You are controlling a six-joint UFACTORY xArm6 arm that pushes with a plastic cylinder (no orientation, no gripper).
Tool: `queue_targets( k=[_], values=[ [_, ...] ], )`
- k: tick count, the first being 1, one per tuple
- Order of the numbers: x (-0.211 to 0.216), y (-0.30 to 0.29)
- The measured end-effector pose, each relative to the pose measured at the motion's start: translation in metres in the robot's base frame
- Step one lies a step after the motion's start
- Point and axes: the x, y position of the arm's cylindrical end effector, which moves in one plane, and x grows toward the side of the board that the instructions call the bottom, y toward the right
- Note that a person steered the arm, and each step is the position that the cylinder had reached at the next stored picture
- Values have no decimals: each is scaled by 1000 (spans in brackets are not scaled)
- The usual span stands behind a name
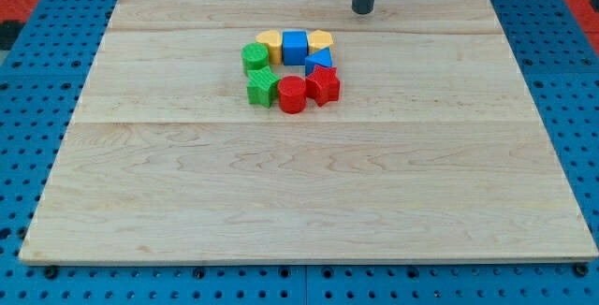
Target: Separate the red star and blue triangle from the group of blocks
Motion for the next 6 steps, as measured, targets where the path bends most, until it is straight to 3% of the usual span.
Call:
queue_targets(
  k=[1, 2, 5, 6],
  values=[
    [25, -29],
    [86, -50],
    [205, -41],
    [214, -65]
  ],
)
